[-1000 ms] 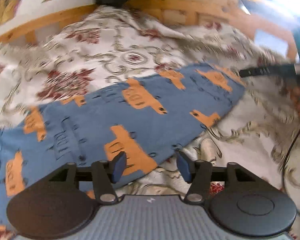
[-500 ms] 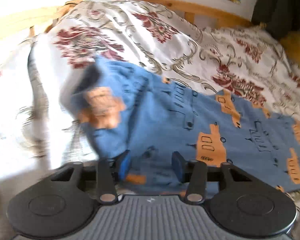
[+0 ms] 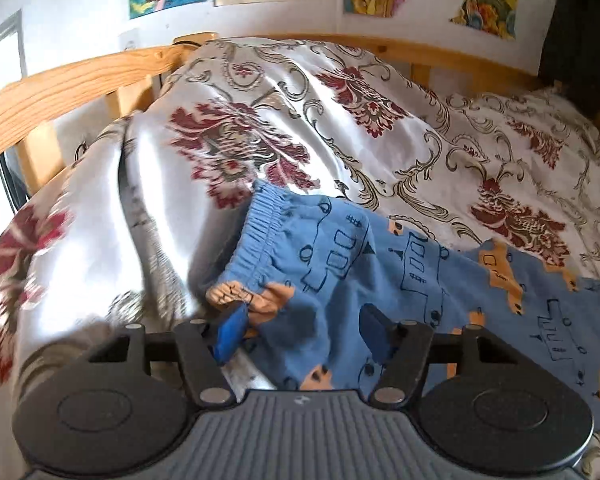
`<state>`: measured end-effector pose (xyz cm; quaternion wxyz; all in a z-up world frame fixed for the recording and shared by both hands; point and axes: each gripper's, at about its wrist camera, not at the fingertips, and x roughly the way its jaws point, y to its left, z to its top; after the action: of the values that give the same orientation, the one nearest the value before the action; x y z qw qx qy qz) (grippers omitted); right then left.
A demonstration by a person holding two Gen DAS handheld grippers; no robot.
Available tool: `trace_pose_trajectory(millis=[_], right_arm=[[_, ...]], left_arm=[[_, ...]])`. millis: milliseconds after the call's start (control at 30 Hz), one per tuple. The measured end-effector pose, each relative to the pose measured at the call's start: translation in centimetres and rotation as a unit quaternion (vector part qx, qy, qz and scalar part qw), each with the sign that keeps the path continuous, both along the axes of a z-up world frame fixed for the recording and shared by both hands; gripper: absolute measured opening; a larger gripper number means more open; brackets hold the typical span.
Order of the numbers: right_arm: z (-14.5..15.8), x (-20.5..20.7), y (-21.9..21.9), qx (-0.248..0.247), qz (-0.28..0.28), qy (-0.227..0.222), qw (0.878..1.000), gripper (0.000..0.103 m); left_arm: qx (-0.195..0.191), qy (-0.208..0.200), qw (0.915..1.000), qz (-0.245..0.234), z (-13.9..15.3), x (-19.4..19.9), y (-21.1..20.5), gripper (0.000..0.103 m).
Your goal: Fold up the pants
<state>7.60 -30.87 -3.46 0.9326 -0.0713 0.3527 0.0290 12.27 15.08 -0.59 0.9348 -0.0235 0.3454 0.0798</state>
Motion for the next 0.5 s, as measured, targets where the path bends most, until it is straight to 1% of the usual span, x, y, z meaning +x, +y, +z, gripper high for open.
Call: trace_pose_trajectory(millis=[33, 67, 100, 167, 200, 233, 300, 333, 367, 400, 467, 500], right_arm=[[0.1, -0.1, 0.0, 0.003, 0.0, -0.006, 1.0, 0.098], [0.3, -0.1, -0.1, 0.009, 0.002, -0.013, 1.0, 0.098], [0.5, -0.2, -0.1, 0.016, 0.008, -0.021, 1.0, 0.098], [1.2, -0.1, -0.1, 0.031, 0.025, -0.035, 0.999, 0.1], [1.5, 0.1, 0.0, 0.035, 0.041, -0.043, 0.998, 0.101], [1.7, 0.6, 0.1, 0.033, 0.06, -0.047, 0.997, 0.101], [2.2, 2.0, 0.6, 0.023, 0.103, -0.049, 0.993, 0.101], [2.4, 3.0, 0.9, 0.017, 0.131, -0.049, 0.99, 0.1], [2.7, 4.3, 1.3, 0.008, 0.157, -0.047, 0.986, 0.098], [3.0, 5.6, 1.7, 0.0, 0.175, -0.045, 0.984, 0.097], [3.7, 8.2, 2.4, -0.007, 0.2, -0.053, 0.978, 0.097], [4.0, 9.5, 2.7, -0.004, 0.208, -0.057, 0.976, 0.097]], left_arm=[[0.012, 0.006, 0.9999, 0.008, 0.1, -0.6, -0.3, 0.077], [0.03, 0.003, 0.9994, 0.015, 0.4, -1.2, -0.8, 0.08], [0.042, -0.012, 0.999, 0.01, 0.9, -2.1, -1.5, 0.081], [0.037, -0.038, 0.998, -0.034, 2.3, -2.8, -2.9, 0.087], [0.027, -0.044, 0.9972, -0.053, 2.8, -2.6, -3.6, 0.089], [0.015, -0.041, 0.9965, -0.071, 3.2, -1.8, -4.4, 0.09], [-0.026, -0.015, 0.9944, -0.101, 3.5, 0.9, -5.7, 0.09], [-0.058, -0.001, 0.9925, -0.107, 3.3, 2.6, -6.0, 0.088], [-0.097, 0.015, 0.9892, -0.109, 3.1, 4.2, -6.1, 0.082], [-0.14, 0.036, 0.9839, -0.105, 2.7, 6.0, -6.2, 0.079], [-0.202, 0.078, 0.9735, -0.075, 1.7, 9.2, -6.2, 0.066], [-0.229, 0.096, 0.9672, -0.052, 1.1, 10.4, -6.1, 0.065]])
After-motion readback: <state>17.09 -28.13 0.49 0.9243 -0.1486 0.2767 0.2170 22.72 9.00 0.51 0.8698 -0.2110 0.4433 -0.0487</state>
